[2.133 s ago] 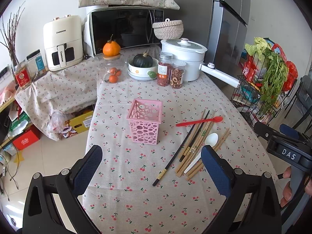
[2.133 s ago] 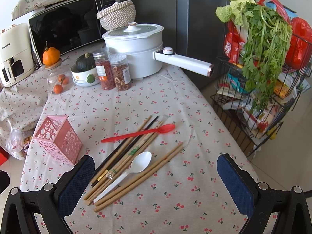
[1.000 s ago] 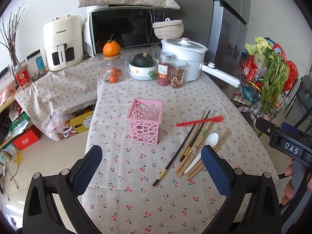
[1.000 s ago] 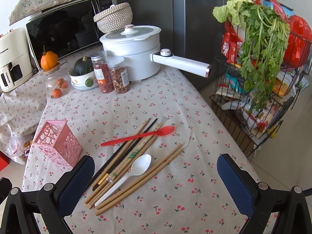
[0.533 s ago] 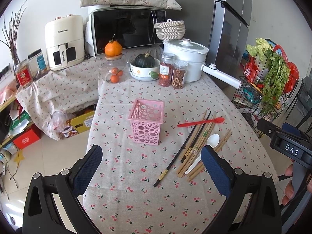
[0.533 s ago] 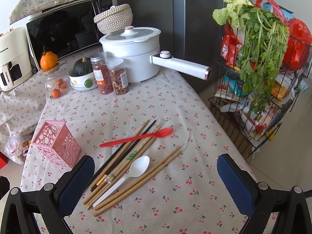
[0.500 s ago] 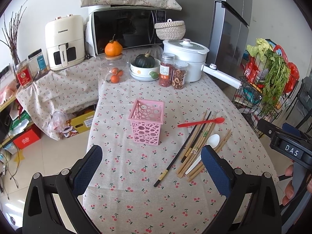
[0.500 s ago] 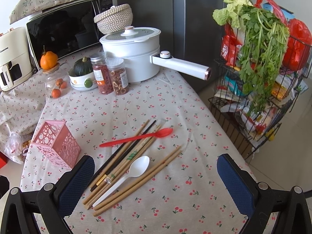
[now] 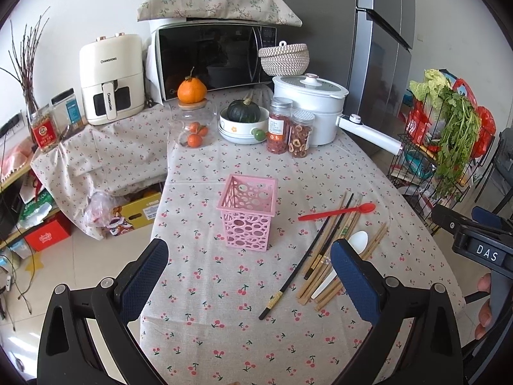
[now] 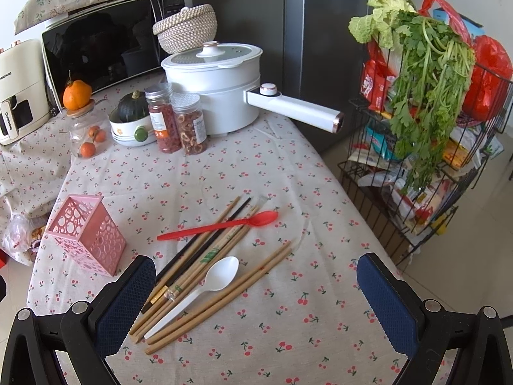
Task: Organize utensils
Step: 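Move the left gripper onto the red spoon and close on it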
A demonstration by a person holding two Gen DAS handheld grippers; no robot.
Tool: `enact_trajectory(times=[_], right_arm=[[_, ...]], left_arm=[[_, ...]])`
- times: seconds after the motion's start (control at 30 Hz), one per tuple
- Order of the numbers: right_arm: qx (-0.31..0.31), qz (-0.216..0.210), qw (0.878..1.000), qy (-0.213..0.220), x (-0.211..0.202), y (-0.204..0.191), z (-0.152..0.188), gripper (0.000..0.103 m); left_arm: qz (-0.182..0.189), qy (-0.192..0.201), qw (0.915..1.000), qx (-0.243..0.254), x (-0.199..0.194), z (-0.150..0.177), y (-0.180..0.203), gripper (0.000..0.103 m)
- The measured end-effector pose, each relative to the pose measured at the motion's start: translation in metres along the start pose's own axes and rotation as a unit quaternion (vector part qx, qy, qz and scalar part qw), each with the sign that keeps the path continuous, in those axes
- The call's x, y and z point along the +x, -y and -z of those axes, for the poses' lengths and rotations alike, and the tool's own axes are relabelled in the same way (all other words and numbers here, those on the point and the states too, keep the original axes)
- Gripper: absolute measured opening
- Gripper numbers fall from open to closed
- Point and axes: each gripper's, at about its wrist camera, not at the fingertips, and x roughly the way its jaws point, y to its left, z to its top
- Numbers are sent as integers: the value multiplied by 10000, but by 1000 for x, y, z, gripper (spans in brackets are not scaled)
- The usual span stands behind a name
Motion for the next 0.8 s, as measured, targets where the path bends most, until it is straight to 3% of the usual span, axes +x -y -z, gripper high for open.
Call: enact_trajectory(times=[0.17, 0.37, 0.5, 0.63, 0.8], right_arm=[[131, -132, 9994, -288, 14, 13, -11, 103], [311, -377, 9925, -1116, 58, 41, -29, 103], [252, -244, 9866, -1596, 93, 61, -34, 103], [678, -153, 9752, -2099, 125, 93, -27, 103], [793, -367, 9633, -2537, 144, 109, -14, 103]], left_arm=[[272, -187, 9992, 238, 12, -12, 12, 102], [876, -1189, 9856, 822, 54, -29, 47, 102], [755, -1657, 9757, 1220, 89, -43, 74, 102], [850, -2098, 9621, 1520, 132, -59, 98, 99], [1408, -2955, 9333, 1478, 205, -68, 128, 73]])
